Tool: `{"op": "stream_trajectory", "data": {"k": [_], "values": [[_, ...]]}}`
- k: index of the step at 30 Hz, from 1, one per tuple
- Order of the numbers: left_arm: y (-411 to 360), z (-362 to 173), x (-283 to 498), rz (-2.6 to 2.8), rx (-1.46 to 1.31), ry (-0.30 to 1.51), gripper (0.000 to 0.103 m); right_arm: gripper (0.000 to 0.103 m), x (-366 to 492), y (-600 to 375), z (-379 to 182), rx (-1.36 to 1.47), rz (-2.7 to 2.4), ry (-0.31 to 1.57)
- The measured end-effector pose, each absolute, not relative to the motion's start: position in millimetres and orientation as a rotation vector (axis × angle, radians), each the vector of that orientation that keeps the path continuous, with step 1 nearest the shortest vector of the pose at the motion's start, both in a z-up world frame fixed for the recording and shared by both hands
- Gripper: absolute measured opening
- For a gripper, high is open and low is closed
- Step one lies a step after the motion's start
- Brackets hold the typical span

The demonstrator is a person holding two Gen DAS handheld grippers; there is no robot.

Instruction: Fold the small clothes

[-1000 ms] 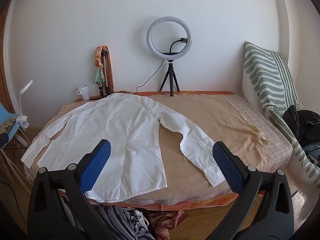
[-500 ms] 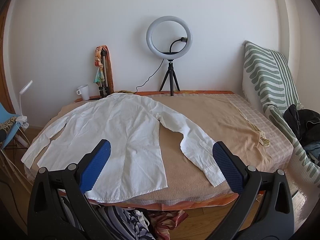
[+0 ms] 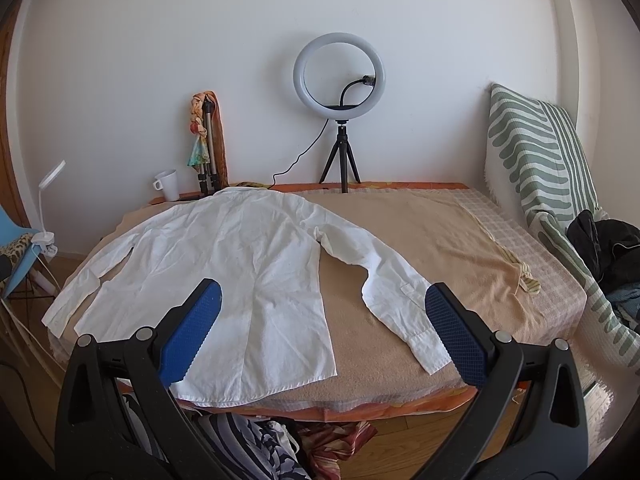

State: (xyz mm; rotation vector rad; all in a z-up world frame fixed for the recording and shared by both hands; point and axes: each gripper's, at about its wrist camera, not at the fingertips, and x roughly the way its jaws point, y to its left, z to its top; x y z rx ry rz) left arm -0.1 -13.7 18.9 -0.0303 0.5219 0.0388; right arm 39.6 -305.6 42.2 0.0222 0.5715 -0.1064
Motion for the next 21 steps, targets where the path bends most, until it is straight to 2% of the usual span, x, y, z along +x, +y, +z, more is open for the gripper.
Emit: {"op": "stream_trajectory", "data": {"k": [21], "values": [[-17.2, 16.4, -2.3, 0.041, -0.03, 0.518, 0.103, 0.103, 38.5, -303.8, 41.5, 0.021, -0.105, 0.571]]}}
